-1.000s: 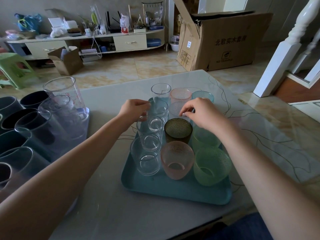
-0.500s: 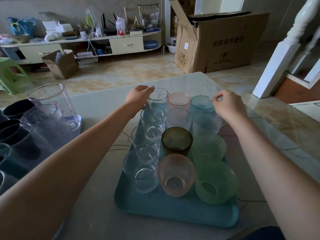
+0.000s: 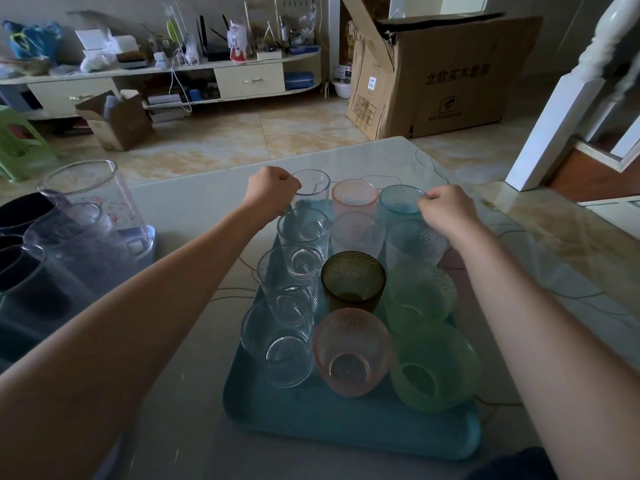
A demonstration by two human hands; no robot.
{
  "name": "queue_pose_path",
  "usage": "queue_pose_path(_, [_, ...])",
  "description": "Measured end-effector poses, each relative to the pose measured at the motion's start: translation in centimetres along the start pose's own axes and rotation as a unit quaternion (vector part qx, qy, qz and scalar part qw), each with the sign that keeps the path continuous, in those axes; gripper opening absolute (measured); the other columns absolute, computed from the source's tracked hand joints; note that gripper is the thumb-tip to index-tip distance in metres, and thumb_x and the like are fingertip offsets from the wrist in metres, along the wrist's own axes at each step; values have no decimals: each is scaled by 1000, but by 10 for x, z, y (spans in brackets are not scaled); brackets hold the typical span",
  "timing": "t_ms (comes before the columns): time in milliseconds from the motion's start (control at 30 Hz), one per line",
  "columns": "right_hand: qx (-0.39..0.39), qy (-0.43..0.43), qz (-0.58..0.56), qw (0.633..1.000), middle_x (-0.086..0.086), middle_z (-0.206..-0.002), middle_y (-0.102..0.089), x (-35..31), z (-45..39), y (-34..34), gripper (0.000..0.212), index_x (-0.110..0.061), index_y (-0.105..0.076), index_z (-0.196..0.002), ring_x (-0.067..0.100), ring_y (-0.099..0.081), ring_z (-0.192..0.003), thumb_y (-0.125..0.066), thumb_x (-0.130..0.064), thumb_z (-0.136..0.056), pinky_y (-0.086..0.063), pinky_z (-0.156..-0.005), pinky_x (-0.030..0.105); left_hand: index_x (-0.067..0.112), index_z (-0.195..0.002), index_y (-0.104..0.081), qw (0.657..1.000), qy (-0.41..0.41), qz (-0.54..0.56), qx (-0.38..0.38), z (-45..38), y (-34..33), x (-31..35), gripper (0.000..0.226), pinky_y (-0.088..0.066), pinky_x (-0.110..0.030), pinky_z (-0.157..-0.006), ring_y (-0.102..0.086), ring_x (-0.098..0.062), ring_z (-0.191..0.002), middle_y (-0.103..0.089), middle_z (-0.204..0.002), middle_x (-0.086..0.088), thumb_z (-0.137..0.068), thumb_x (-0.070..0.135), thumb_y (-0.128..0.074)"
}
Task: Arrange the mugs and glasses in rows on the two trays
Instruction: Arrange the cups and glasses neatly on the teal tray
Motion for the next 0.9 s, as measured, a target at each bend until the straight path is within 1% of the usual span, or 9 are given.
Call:
queue_pose_path(100, [45, 51, 51, 996, 15, -113, -63, -14, 2, 6, 27, -8, -60, -115, 34, -59, -101, -48, -17, -93, -47, -83, 37, 17, -79, -59, 1000, -1, 6, 5, 1, 1, 0, 10, -49, -29, -60, -44, -16, -45, -48, -61, -7, -84, 15, -51])
queue_pose_path(200, [93, 170, 108, 975, 12, -120, -58, -50, 9, 9, 30, -21, -59, -121, 31, -54, -105, -47, -18, -94, -45, -86, 40, 10, -84, -66, 1000, 11, 25, -3, 2, -1, -2, 16, -51, -29, -61, -42, -17, -47, -47, -58, -6, -84, 16, -51])
queue_pose_path(267, [72, 235, 153, 957, 7, -124, -54, -73, 17, -3, 31, -29, -60, -122, 29, -45, -114, -46, -20, -95, -37, -91, 40, 0, -91, -68, 999, 14, 31, -4, 2, 0, -2, 24, -51, -28, -59, -42, -16, -46, -47, -57, -5, -84, 16, -52])
queue_pose_path(367, [4, 286, 201, 937, -2, -131, -51, -89, 28, -30, 32, -37, -60, -120, 26, -37, -118, -44, -22, -96, -30, -93, 41, 1, -93, -69, 999, 14, 34, -9, 4, -1, -1, 24, -51, -27, -58, -43, -15, -45, -49, -56, -3, -85, 16, -52])
queue_pose_path(433, [-34, 279, 233, 931, -5, -137, -47, -87, 30, -44, 32, -38, -60, -119, 26, -35, -121, -41, -23, -98, -28, -93, 41, 3, -92, -69, 999, 13, 40, -10, 6, -1, 0, 23, -54, -30, -62, -44, -15, -45, -49, -56, -4, -85, 16, -52])
queue_pose_path(500, [-36, 261, 254, 930, -5, -139, -46, -85, 28, -47, 31, -37, -61, -116, 27, -33, -122, -40, -23, -98, -26, -93, 42, 2, -94, -69, 999, 12, 42, -12, 7, -2, 1, 24, -54, -31, -64, -45, -15, -45, -50, -56, -4, -86, 16, -52])
queue_pose_path(700, [-41, 237, 285, 928, -1, -132, -51, -81, 24, -43, 26, -36, -62, -112, 28, -35, -119, -40, -30, -99, -27, -92, 45, 0, -96, -69, 999, 8, 30, -14, 7, -4, 2, 26, -55, -29, -62, -47, -14, -44, -51, -57, -3, -86, 16, -51])
queue_pose_path(800, [-48, 233, 287, 928, 0, -129, -52, -79, 23, -42, 24, -36, -63, -110, 28, -36, -119, -43, -34, -98, -27, -92, 46, -2, -95, -68, 1000, 8, 26, -9, 6, -3, 0, 27, -58, -35, -70, -48, -14, -43, -51, -56, -4, -86, 17, -51])
queue_pose_path(900, [-51, 231, 289, 928, 1, -129, -52, -78, 23, -42, 24, -35, -62, -111, 28, -36, -120, -43, -35, -98, -27, -93, 47, -3, -95, -68, 1000, 10, 24, -5, 7, -2, -1, 28, -58, -37, -71, -48, -15, -42, -51, -56, -5, -85, 17, -51])
Point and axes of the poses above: each hand's wrist, its own z-axis away from the middle knuckle, its own y-axis out of the back of the hand, x = y × z, the point moved 10 cm from there along -z, towards the middle knuckle
